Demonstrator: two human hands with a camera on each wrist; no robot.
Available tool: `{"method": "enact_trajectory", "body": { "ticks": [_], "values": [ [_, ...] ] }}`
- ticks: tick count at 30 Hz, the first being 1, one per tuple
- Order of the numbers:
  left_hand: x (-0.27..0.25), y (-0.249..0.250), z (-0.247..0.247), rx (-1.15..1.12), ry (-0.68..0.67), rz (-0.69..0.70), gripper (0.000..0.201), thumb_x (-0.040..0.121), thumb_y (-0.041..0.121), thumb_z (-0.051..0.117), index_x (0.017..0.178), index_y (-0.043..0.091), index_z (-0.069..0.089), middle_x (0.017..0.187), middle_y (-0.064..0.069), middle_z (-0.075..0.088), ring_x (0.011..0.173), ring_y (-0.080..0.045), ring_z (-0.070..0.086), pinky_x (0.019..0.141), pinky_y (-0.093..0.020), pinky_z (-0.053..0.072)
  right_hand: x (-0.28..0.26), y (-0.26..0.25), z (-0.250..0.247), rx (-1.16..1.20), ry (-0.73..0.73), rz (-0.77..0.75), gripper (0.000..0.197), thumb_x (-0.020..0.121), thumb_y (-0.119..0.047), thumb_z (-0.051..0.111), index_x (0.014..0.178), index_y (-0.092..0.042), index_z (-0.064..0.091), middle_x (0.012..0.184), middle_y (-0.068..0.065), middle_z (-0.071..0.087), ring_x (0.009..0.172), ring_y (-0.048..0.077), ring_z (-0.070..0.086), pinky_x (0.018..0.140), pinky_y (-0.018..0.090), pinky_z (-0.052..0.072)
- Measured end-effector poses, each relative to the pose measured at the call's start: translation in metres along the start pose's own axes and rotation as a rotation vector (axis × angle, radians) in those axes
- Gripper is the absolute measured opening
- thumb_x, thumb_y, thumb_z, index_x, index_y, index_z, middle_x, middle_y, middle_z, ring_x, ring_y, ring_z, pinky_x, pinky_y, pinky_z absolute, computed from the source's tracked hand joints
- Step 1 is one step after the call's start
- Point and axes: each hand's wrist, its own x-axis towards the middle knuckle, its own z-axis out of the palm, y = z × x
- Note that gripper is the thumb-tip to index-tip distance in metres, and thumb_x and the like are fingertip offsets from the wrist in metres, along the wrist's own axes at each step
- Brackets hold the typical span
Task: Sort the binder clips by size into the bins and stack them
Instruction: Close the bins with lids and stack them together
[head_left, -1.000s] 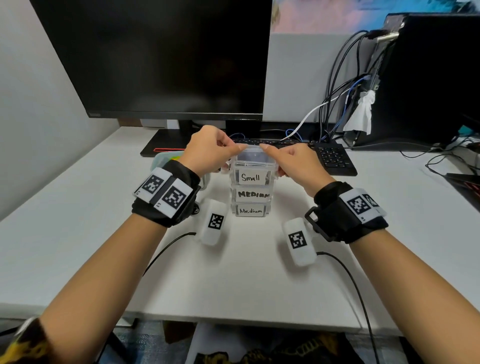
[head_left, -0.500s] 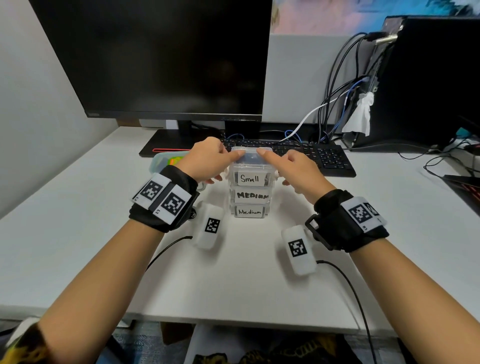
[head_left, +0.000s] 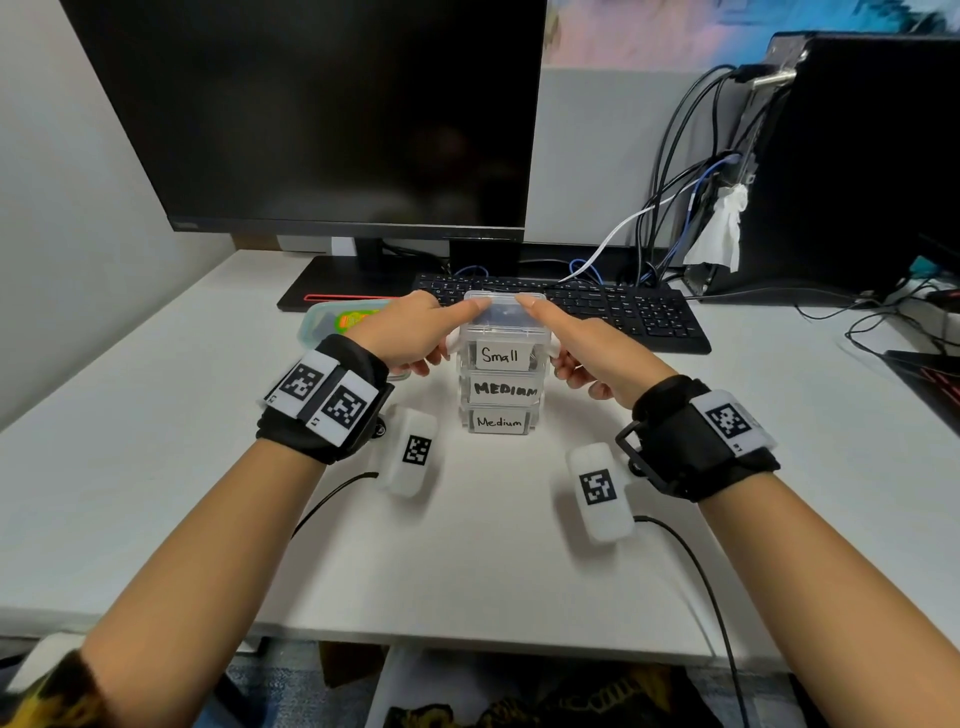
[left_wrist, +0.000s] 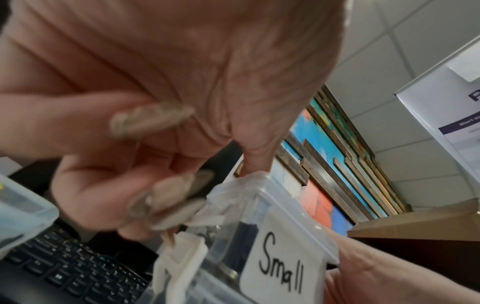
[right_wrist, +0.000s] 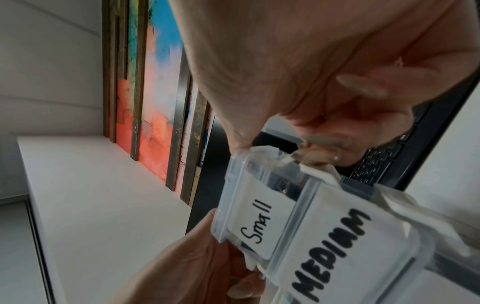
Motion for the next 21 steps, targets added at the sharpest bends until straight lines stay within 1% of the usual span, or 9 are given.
{"method": "enact_trajectory", "body": {
  "ticks": [2,6,8,11,13,16,19,20,21],
  "values": [
    [-0.0006,0.0,0.0007,0.006,0.01,0.005,0.058,0.094,0.061,0.037,0.067,0.012,0.053,0.064,-0.001,0.053,0.053,-0.013,0.049,0.045,-0.019,0.034,-0.0005,0.0002,0.0003,0.001,0.013,-0.002,0.068,0.077,-0.083,0.042,0.071,-0.016,0.052,0.064,-0.002,0.049,0.06,0.013,0.041,0.057,0.028,0.031],
    [0.0006,-0.0035,0.0002,-0.021,0.008,-0.005,0.057,0.092,0.063,0.04,0.067,0.013,0.049,0.064,-0.002,0.051,0.053,-0.014,0.046,0.048,-0.022,0.034,-0.0014,0.0,0.0001,-0.012,0.072,-0.035,0.065,0.079,-0.08,0.046,0.068,-0.015,0.049,0.062,-0.001,0.048,0.057,0.013,0.04,0.054,0.026,0.03],
    [0.0012,-0.0035,-0.0003,-0.022,0.027,0.015,0.056,0.091,0.062,0.043,0.065,0.013,0.049,0.063,-0.003,0.051,0.051,-0.014,0.045,0.047,-0.022,0.035,-0.0019,-0.0009,-0.0008,-0.04,0.127,-0.084,0.063,0.08,-0.076,0.049,0.063,-0.015,0.046,0.059,-0.001,0.047,0.054,0.013,0.04,0.052,0.025,0.03],
    [0.0016,-0.0001,0.0,-0.01,0.068,0.069,0.055,0.094,0.055,0.045,0.063,0.01,0.05,0.058,-0.003,0.049,0.048,-0.014,0.043,0.046,-0.02,0.035,-0.0008,-0.0031,-0.0014,-0.077,0.18,-0.145,0.064,0.081,-0.072,0.053,0.053,-0.017,0.039,0.056,0.0,0.044,0.052,0.015,0.039,0.054,0.027,0.03],
    [0.0026,0.0019,0.0006,0.012,0.106,0.094,0.054,0.095,0.052,0.047,0.068,0.006,0.054,0.058,-0.004,0.05,0.049,-0.015,0.045,0.049,-0.023,0.039,0.0009,-0.0043,-0.0011,-0.087,0.19,-0.173,0.064,0.082,-0.07,0.054,0.051,-0.018,0.035,0.055,0.0,0.04,0.052,0.017,0.036,0.058,0.031,0.031],
    [0.0064,-0.0002,0.0023,0.025,0.148,0.117,0.052,0.094,0.051,0.048,0.077,0.003,0.062,0.064,-0.011,0.054,0.053,-0.02,0.047,0.062,-0.029,0.044,0.0038,-0.0051,0.0017,-0.098,0.197,-0.191,0.063,0.085,-0.067,0.052,0.05,-0.019,0.032,0.055,0.001,0.039,0.054,0.02,0.037,0.063,0.034,0.033],
    [0.0087,-0.0022,0.005,0.022,0.174,0.116,0.06,0.095,0.051,0.047,0.09,-0.006,0.067,0.067,-0.011,0.055,0.057,-0.021,0.048,0.065,-0.032,0.046,0.0048,-0.0051,0.0053,-0.134,0.238,-0.207,0.063,0.089,-0.065,0.047,0.049,-0.019,0.031,0.056,0.001,0.041,0.057,0.021,0.041,0.065,0.035,0.035],
    [0.009,-0.0021,0.0058,0.024,0.178,0.12,0.059,0.095,0.05,0.047,0.091,-0.005,0.067,0.068,-0.011,0.054,0.059,-0.021,0.048,0.066,-0.033,0.046,0.0046,-0.005,0.0059,-0.153,0.248,-0.214,0.063,0.091,-0.063,0.045,0.049,-0.018,0.032,0.055,0.001,0.041,0.057,0.021,0.041,0.065,0.035,0.035],
    [0.0088,-0.0016,0.0062,0.033,0.181,0.126,0.056,0.096,0.05,0.046,0.087,-0.002,0.066,0.069,-0.011,0.053,0.061,-0.022,0.047,0.067,-0.034,0.046,0.0042,-0.0055,0.0066,-0.177,0.254,-0.217,0.062,0.092,-0.062,0.043,0.05,-0.018,0.033,0.056,0.001,0.042,0.057,0.021,0.041,0.064,0.035,0.035]
  ]
}}
